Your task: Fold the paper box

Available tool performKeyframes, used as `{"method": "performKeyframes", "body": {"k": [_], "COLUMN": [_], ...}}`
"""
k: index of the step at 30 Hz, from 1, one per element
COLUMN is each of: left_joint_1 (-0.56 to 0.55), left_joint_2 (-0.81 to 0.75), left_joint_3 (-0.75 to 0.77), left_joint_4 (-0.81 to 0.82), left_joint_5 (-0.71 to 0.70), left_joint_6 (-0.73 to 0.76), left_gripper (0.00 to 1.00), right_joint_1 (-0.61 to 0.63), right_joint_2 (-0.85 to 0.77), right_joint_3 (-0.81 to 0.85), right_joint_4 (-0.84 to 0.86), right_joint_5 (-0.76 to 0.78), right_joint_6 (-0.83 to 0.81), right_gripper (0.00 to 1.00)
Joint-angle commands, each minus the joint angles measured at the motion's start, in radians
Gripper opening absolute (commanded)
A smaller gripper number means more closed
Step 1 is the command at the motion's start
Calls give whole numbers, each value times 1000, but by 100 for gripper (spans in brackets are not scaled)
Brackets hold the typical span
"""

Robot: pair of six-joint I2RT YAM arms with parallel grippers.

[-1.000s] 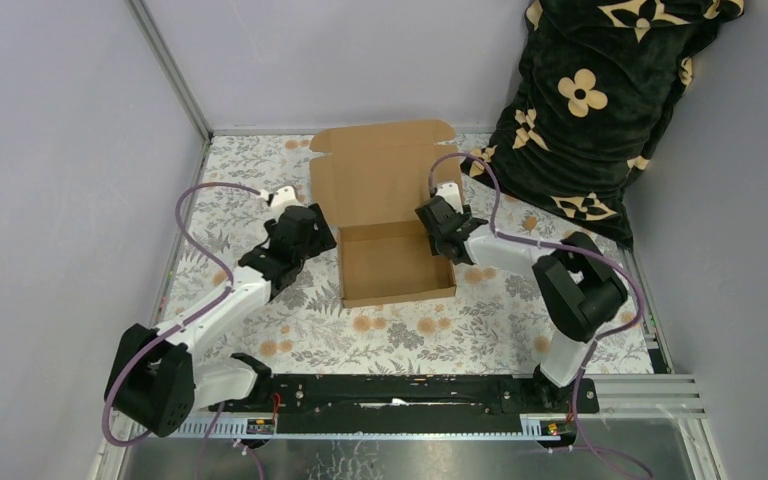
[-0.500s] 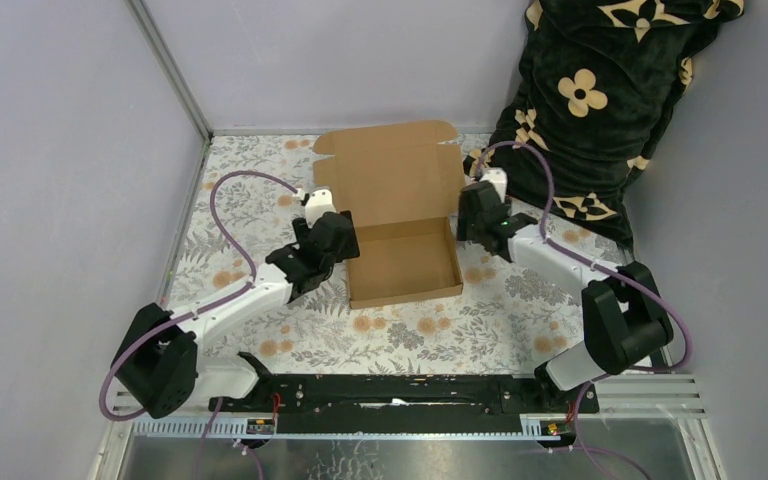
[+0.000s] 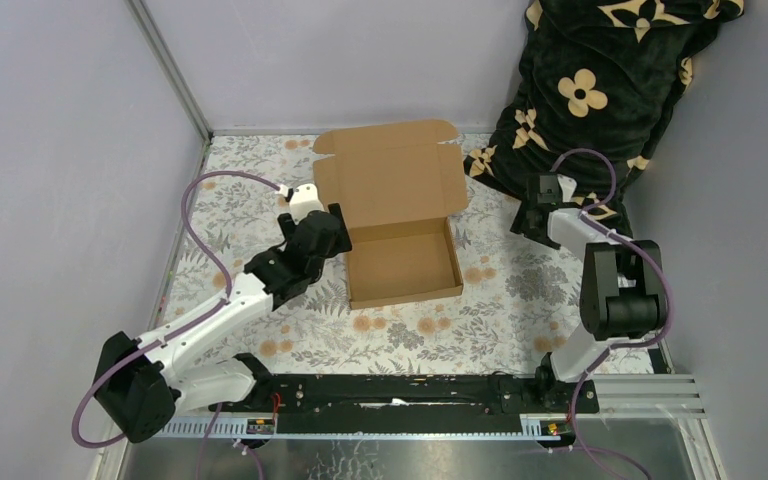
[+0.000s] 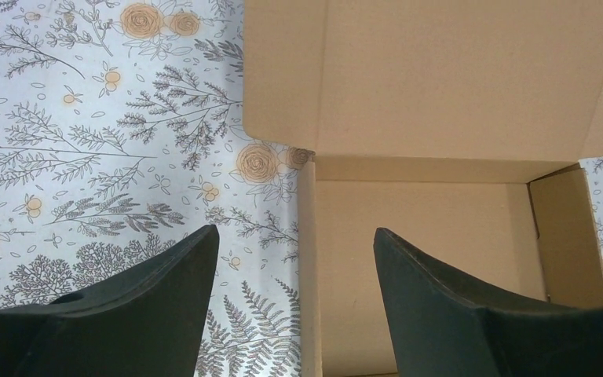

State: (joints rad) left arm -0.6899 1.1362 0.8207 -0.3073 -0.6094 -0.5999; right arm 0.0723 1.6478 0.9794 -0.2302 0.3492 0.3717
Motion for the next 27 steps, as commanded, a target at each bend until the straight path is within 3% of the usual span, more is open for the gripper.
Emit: {"method": "performKeyframes", "body": {"k": [1, 17, 27], "left_joint_1": [0, 0, 0], "left_joint_2": [-31, -59, -55], "left_joint_3": [-9, -16, -15], "left_joint_4": [-9, -17, -18], "left_joint_5": [6, 11, 12], "left_joint_6": [3, 7, 4], "left_gripper": [79, 79, 79], "right_joint_1": [-49, -52, -52], "right_joint_2": [51, 201, 232], "right_joint_3": [67, 210, 223], "right_joint_4": [-7, -5, 11], "right_joint_5": [-58, -72, -65], "right_joint_6": [29, 12, 26], "right_gripper": [75, 76, 66]}}
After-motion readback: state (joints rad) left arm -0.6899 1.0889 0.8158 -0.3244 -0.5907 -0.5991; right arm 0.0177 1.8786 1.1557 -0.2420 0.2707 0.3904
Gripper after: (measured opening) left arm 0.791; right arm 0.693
